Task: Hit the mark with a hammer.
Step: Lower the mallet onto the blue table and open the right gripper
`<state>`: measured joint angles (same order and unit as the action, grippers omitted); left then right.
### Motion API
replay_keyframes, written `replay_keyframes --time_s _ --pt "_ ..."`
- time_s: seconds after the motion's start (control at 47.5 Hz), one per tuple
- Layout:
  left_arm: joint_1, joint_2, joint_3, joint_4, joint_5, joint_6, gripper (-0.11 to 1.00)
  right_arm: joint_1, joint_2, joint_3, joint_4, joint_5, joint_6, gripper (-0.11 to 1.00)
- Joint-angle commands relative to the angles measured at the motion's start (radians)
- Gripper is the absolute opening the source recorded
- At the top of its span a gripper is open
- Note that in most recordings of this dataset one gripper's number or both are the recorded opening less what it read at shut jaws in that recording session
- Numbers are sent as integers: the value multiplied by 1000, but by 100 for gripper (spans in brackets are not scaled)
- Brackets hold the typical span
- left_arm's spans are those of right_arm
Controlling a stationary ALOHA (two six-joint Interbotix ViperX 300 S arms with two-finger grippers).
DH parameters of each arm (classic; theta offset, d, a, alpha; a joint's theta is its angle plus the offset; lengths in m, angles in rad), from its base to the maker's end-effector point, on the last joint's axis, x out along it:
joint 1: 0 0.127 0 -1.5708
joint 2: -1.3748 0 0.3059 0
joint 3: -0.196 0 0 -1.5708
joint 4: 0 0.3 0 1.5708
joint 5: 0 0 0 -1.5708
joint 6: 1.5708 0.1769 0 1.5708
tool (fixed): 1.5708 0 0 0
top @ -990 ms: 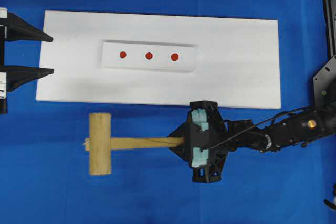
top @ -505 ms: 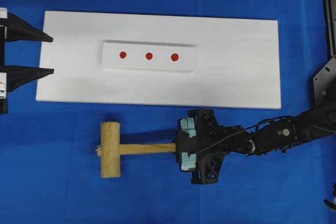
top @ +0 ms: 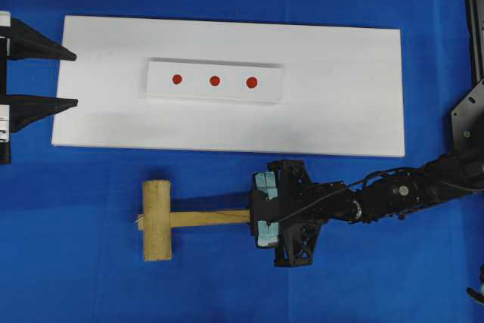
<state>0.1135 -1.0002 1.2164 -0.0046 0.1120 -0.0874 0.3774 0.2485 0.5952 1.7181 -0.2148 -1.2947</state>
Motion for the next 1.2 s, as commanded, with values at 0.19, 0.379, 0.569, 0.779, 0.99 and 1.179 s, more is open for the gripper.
replay_keyframes --time_s 0.19,0.379,0.569,0.779,0.99,1.179 --pt "3 8 -5 0 -6 0 83 0 23 -26 0 31 0 5" --pt "3 8 -5 0 -6 -2 83 0 23 -23 2 29 2 12" --pt "3 8 -5 0 -6 -2 83 0 23 -26 2 15 2 61" --pt "3 8 -5 0 -6 0 83 0 3 -32 2 -11 0 86" --pt "3 9 -5 0 -6 -5 83 0 -103 -25 -3 -34 -15 86" --pt "3 8 -5 -2 -5 -6 83 -5 -173 -5 -5 -57 -46 86"
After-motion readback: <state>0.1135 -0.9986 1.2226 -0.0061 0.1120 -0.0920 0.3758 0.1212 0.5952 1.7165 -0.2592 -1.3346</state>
